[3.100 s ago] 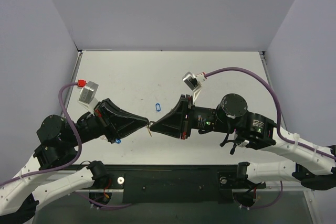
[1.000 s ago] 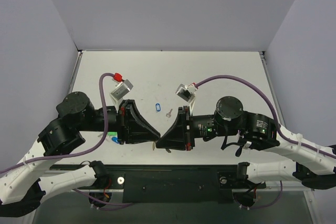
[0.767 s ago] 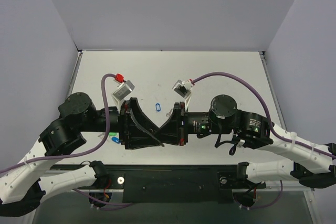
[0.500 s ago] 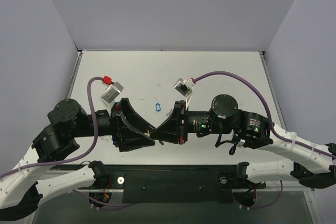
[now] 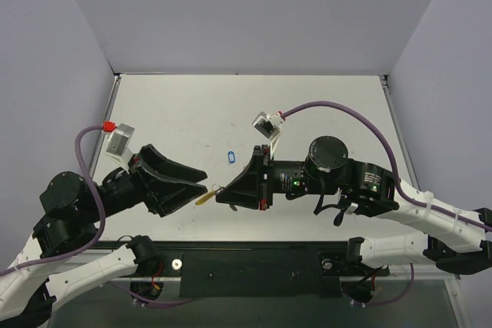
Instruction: Remove the keys from the keyring
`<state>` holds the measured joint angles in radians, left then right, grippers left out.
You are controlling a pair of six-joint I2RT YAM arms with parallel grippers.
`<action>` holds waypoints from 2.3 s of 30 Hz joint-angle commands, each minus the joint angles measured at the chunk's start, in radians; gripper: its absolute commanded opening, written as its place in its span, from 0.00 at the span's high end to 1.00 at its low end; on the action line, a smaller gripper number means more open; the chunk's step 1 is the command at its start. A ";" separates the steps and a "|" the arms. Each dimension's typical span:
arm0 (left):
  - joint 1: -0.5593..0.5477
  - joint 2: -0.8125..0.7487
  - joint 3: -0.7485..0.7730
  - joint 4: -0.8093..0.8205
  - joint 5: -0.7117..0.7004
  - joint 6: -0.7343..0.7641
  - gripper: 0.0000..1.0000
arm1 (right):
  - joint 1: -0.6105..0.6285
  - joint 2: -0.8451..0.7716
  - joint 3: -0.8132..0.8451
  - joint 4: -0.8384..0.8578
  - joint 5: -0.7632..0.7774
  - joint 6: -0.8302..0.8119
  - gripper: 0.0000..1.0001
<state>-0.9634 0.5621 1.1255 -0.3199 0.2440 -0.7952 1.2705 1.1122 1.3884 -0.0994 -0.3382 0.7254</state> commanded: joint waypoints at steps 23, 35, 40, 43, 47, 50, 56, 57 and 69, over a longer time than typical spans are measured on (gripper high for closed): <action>-0.005 0.012 -0.075 0.163 0.067 -0.084 0.54 | 0.032 0.031 0.077 0.055 0.001 -0.015 1.00; -0.005 0.027 -0.075 0.183 0.090 -0.087 0.63 | 0.036 0.035 0.081 0.047 0.001 -0.015 1.00; -0.005 0.032 -0.070 0.185 0.089 -0.085 0.69 | 0.036 0.034 0.081 0.044 0.002 -0.018 1.00; -0.005 0.036 -0.059 0.170 0.090 -0.079 0.89 | 0.036 0.032 0.081 0.041 0.002 -0.018 1.00; -0.005 0.039 -0.043 0.147 0.103 -0.062 1.00 | 0.036 0.031 0.081 0.038 0.002 -0.020 1.00; -0.005 0.042 -0.030 0.125 0.130 -0.049 1.00 | 0.038 0.029 0.080 0.036 0.001 -0.021 1.00; -0.005 0.073 0.000 0.075 0.204 -0.029 1.00 | 0.038 0.031 0.078 0.033 -0.007 -0.021 1.00; -0.005 0.084 0.010 0.067 0.222 -0.024 1.00 | 0.036 0.032 0.081 0.033 -0.008 -0.020 1.00; -0.005 0.133 0.082 -0.132 0.348 0.088 1.00 | 0.036 0.049 0.110 -0.028 -0.036 -0.037 1.00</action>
<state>-0.9657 0.6575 1.1637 -0.3370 0.4820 -0.7666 1.3048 1.1503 1.4456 -0.1684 -0.3809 0.7078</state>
